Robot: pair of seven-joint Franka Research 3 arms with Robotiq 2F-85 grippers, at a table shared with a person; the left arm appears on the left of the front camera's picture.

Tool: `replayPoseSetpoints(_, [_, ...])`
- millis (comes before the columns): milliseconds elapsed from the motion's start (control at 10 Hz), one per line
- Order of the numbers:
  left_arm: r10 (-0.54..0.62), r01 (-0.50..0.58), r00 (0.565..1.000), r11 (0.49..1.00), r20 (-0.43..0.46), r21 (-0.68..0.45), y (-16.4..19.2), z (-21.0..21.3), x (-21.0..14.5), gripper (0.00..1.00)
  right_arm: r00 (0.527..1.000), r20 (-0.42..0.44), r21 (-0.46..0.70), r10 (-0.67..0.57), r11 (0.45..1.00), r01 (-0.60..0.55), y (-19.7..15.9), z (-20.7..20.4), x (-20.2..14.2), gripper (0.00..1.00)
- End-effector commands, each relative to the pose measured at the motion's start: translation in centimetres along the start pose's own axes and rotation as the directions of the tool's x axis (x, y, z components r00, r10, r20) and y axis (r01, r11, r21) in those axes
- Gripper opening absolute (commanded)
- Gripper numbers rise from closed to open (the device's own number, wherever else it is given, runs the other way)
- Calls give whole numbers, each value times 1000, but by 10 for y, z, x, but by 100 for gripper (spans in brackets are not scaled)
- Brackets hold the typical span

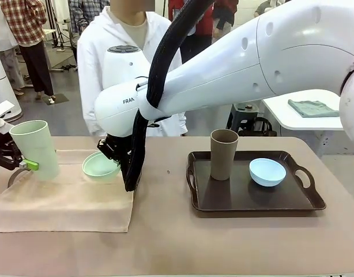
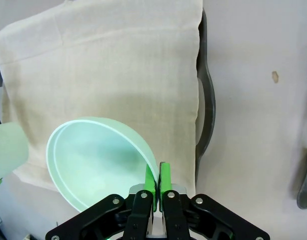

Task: Set up a tray with a mat and arrange the tableware.
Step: Place the Picnic Bowl and Reusable plastic cup back onto the Handle tray in front of the human's position.

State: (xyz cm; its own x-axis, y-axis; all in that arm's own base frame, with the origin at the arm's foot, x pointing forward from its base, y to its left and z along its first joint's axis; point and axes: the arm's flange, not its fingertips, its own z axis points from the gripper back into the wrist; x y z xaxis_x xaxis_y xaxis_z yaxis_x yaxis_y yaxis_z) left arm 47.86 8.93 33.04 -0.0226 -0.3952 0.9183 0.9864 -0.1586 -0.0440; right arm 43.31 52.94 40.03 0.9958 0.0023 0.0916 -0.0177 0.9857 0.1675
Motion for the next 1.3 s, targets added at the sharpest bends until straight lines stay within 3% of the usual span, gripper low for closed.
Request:
replayPoseSetpoints(0, [-2, 2, 1000, 1000, -8, 11, 3, -9, -6, 83, 1000, -12, -3, 27, 1000, -27, 1, -6, 1, 4])
replayPoseSetpoints(300, [-34, 35, 999, 999, -32, 32, 13, -20, -13, 83, 999, 16, 22, 48, 999, -49, 5, -14, 5, 4])
replayPoseSetpoints(700, [-116, 115, 993, 993, 3, 34, 26, -33, -24, 83, 997, 32, 31, 70, 997, -71, 5, -35, 17, 4])
replayPoseSetpoints(1200, [-117, 118, 993, 993, -18, 20, 31, -45, -38, 83, 997, 13, 39, 71, 997, -71, 0, -54, 27, 4])
